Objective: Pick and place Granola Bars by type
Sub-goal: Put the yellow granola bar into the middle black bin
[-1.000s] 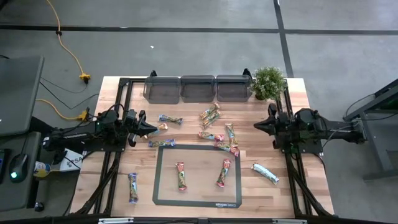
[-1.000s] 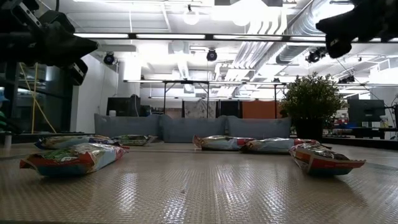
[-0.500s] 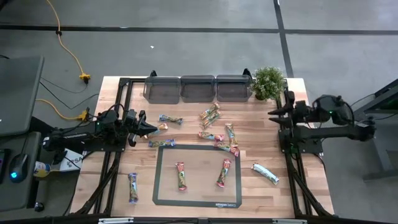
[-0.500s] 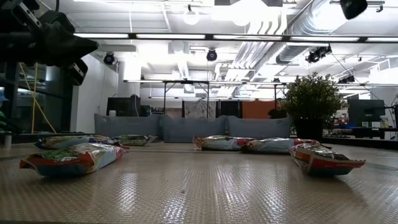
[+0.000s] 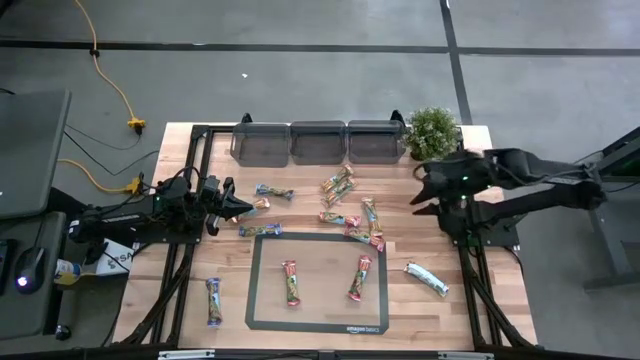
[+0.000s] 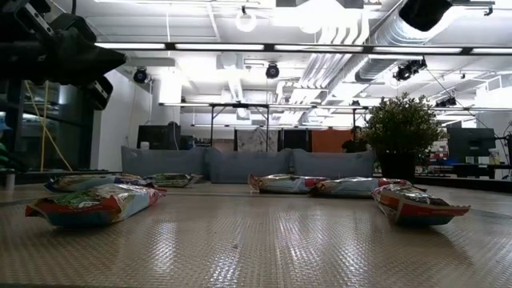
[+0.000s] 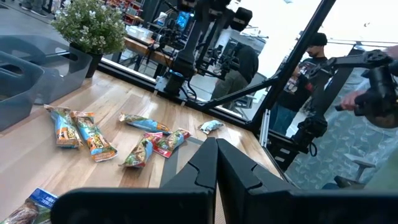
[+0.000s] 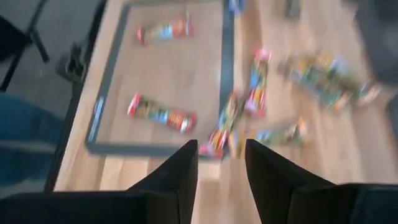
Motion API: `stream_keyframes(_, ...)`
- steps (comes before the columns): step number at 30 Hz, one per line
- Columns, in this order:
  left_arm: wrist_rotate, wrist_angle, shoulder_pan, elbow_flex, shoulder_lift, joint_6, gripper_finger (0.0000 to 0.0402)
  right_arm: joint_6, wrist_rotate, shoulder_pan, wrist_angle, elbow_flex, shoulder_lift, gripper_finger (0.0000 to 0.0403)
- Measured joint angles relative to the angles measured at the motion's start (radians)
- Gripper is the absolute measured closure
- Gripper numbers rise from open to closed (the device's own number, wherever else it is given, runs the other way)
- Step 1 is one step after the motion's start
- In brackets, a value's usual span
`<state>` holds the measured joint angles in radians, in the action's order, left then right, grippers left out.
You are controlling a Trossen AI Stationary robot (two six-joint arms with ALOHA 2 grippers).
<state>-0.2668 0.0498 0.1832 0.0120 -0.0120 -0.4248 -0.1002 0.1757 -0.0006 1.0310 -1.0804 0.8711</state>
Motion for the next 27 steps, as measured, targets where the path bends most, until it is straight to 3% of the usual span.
stream_keyframes(6,0.0,0.0,0.0,0.0,0.0,0.0,0.0401,-0.237,0.011,0.054,0.034,0.064,0.017,0.0285)
stream_keyframes(17,-0.004,0.0,0.0,0.0,0.0,0.0,0.0401,-0.602,0.156,0.199,-0.236,0.369,-0.035,0.0285)
stream_keyframes(22,-0.003,0.0,0.0,0.0,0.0,0.0,0.0401,-0.66,0.259,0.197,-0.323,0.465,0.001,0.0284)
stream_keyframes(27,-0.003,0.0,0.0,0.0,0.0,0.0,0.0401,-0.612,0.28,0.197,-0.299,0.436,0.063,0.0284)
